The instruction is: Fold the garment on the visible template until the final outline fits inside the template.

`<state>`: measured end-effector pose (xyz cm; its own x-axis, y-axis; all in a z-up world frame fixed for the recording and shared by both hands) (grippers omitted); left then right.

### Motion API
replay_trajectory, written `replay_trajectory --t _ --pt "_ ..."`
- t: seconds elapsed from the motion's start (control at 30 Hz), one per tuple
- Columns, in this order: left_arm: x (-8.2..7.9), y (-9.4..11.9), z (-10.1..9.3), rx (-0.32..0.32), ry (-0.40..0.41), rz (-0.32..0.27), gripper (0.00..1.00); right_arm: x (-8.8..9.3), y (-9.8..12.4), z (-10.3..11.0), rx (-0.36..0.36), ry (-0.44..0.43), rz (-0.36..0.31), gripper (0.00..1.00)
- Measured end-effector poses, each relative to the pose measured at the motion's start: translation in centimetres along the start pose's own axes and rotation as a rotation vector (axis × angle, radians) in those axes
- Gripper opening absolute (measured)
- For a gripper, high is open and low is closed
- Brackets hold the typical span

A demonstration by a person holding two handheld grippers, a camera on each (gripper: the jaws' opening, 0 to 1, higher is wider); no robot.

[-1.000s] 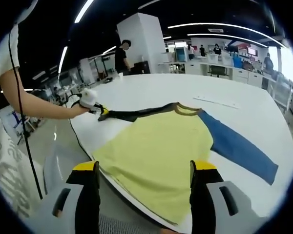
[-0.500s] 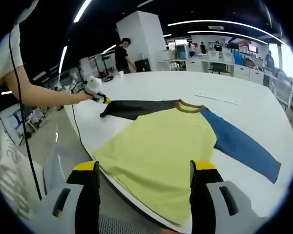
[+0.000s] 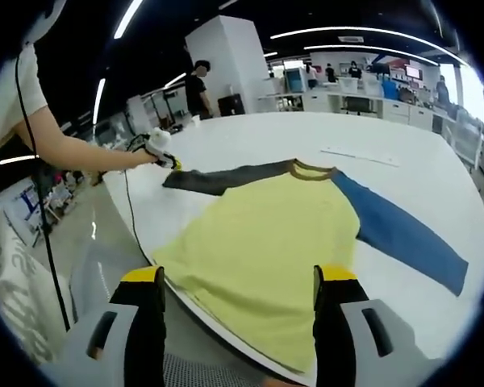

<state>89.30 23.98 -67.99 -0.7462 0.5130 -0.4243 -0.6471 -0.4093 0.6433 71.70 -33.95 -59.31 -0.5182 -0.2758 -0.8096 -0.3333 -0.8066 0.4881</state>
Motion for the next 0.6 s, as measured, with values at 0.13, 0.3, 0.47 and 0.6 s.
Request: replay_trajectory --t 0.13,0.3,0.47,0.6 --pt "0.3 1.4 0.4 -0.026 0.069 -0.009 0.00 -0.2 -0.2 -0.1 -0.007 -0.001 -0.008 0.75" --pt "1.1 2.5 -0.3 -0.021 0.066 -0.025 0.00 -0.3 -0.6 -0.4 -0.013 -0.004 -0.016 0.75" --pt "1.5 4.7 -1.4 -0.019 0.170 -0.099 0.00 -0.8 -0.4 -0.6 -0.011 0.016 -0.036 0.75" --pt "1.4 7.1 -2.1 -0.014 0.284 -0.189 0.00 -1.1 0.1 -0.9 0.003 0.028 -0.048 0.75"
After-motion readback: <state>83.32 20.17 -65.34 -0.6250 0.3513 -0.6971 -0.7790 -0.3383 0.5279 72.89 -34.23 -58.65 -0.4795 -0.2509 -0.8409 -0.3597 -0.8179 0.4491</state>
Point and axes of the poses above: the point that each gripper's makers call its tool centre point, and the gripper's own axes: y roughly backward along the fingers, z roughly to its left, x roughly out of its underside, the point moved 9 cm from there along y, roughly backward along the fingers, and after that the axes turned 12 degrees about -x, right-handed, at the moved point
